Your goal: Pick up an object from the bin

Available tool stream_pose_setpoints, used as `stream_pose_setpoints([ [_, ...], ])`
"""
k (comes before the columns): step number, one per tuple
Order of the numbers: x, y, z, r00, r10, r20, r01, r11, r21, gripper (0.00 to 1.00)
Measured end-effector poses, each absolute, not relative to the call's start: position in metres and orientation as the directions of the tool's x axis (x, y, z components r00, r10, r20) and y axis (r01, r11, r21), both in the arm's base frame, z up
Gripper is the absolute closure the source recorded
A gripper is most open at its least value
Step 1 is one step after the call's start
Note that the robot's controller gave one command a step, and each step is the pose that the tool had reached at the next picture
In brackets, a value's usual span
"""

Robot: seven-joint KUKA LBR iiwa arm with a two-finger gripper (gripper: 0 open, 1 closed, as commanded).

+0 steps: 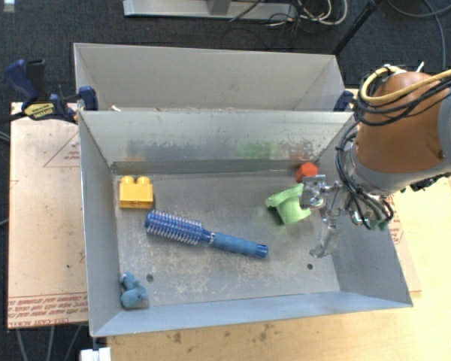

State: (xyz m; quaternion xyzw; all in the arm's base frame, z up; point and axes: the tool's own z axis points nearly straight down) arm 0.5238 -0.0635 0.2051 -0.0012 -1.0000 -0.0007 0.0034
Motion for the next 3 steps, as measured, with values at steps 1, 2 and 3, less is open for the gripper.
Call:
stream_pose_setpoints([
  [1,0.519,0.008,0.143,-0.973,-0.23,0.003,-0.23,0.973,0.004,0.0],
  [2,0.523,0.033,0.12,-0.996,0.09,0.002,0.09,0.996,0.002,0.0],
  [3,0.526,0.049,0.067,-0.994,0.106,0.004,0.106,0.994,0.001,0.0],
])
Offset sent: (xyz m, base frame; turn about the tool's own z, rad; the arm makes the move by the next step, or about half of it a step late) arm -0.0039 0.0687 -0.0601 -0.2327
